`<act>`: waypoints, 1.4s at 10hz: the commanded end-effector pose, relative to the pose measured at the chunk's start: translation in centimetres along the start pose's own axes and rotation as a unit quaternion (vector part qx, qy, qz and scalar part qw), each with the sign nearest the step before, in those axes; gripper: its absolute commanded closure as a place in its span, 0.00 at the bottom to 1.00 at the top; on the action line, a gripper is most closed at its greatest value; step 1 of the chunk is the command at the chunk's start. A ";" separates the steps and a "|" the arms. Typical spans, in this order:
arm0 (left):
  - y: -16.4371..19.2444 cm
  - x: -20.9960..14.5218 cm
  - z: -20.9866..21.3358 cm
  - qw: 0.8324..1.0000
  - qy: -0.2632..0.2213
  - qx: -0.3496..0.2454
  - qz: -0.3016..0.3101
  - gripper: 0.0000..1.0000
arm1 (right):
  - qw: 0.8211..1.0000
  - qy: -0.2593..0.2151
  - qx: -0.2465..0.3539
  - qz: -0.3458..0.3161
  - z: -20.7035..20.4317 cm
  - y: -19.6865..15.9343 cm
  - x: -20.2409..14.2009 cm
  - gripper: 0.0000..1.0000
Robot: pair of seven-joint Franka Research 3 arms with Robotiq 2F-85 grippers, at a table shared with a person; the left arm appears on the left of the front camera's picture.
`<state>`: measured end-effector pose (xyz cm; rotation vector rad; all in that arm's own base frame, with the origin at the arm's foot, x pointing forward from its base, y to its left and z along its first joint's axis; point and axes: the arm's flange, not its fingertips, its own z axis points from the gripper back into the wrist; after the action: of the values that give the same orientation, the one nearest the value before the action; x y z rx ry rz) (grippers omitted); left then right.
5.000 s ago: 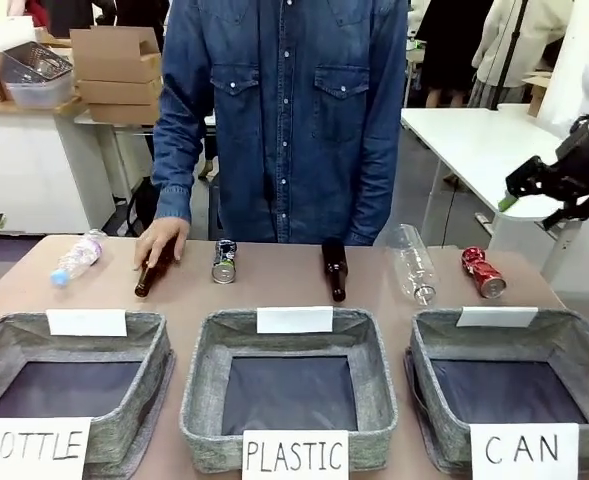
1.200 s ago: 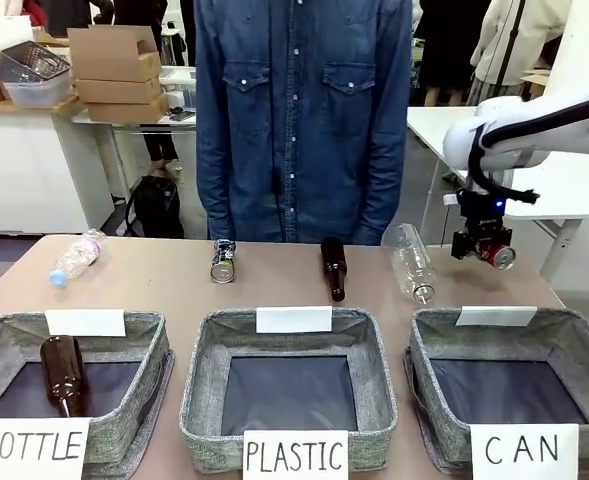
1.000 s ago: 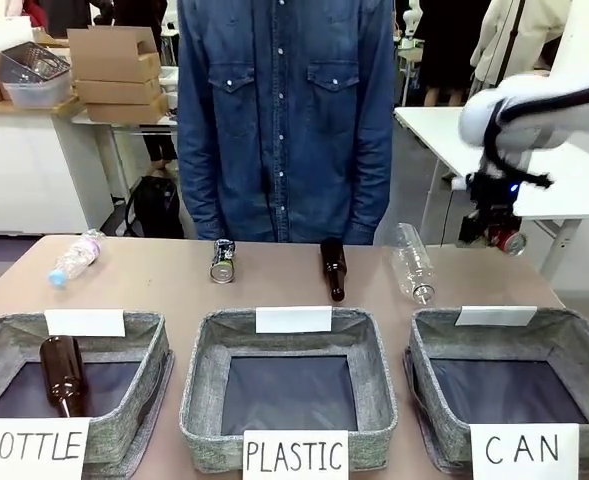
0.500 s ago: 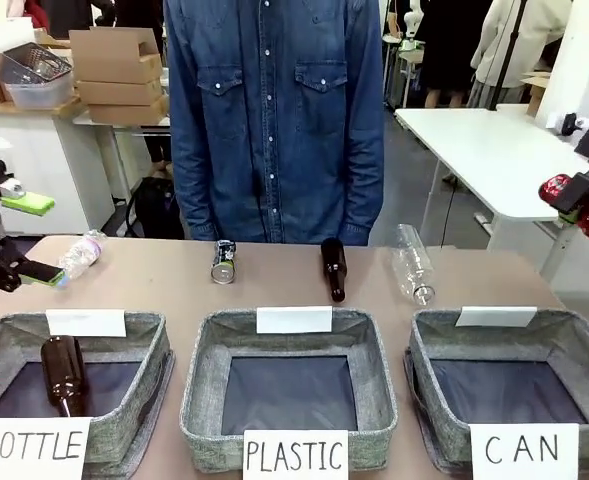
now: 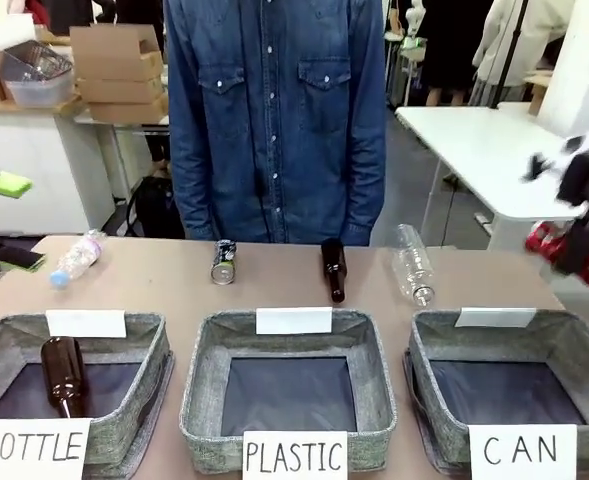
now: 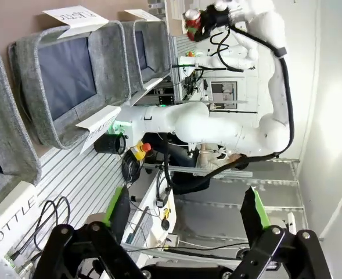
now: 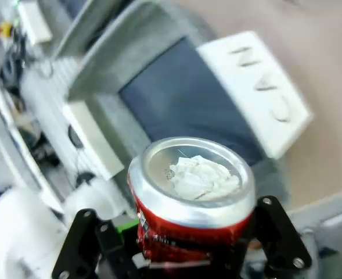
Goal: Sort the can waste into the basket.
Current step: Pick up the can waste from the table and place it in the right Fabric basket.
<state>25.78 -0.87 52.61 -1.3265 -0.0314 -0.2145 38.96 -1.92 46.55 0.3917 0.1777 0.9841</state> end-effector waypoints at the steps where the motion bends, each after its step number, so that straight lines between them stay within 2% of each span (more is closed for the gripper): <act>1: -0.2 -0.7 0.2 1.000 0.001 0.001 0.006 0.00 | 0.961 0.103 -0.076 0.244 -2.0 2.3 0.3 1.00; 3: -0.2 -0.7 0.2 1.000 0.001 0.001 0.006 0.00 | 0.958 0.106 -0.122 0.235 -3.8 4.1 -0.5 1.00; 8: -0.2 -0.7 0.2 1.000 0.001 0.001 0.006 0.00 | 0.968 0.077 -0.095 0.217 -4.1 3.5 0.0 1.00; 9: -0.2 -0.7 0.2 1.000 0.001 0.001 0.006 0.00 | 0.970 0.068 -0.084 0.216 -4.0 3.4 -0.1 0.41; 10: -0.2 -0.7 0.2 1.000 0.001 0.001 0.006 0.00 | 0.971 0.069 -0.079 0.213 -3.9 3.2 0.0 0.41; 11: -0.2 -0.7 0.2 1.000 0.001 0.001 0.006 0.00 | 0.972 0.068 -0.075 0.211 -3.9 3.2 0.0 0.00; 12: -0.2 -0.7 0.2 1.000 0.001 0.001 0.006 0.00 | 0.973 0.063 -0.066 0.211 -3.7 2.9 0.0 0.37; 13: -0.2 -0.7 0.2 1.000 0.001 0.001 0.006 0.00 | 0.974 0.058 -0.057 0.213 -3.6 2.7 0.1 0.00; 14: -0.2 -0.7 0.2 1.000 0.001 0.001 0.006 0.00 | 0.975 0.055 -0.053 0.209 -3.6 2.5 0.2 0.00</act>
<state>25.53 -0.66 52.83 -1.3244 -0.0362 -0.2048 35.19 0.67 43.69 0.2253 0.1599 1.4025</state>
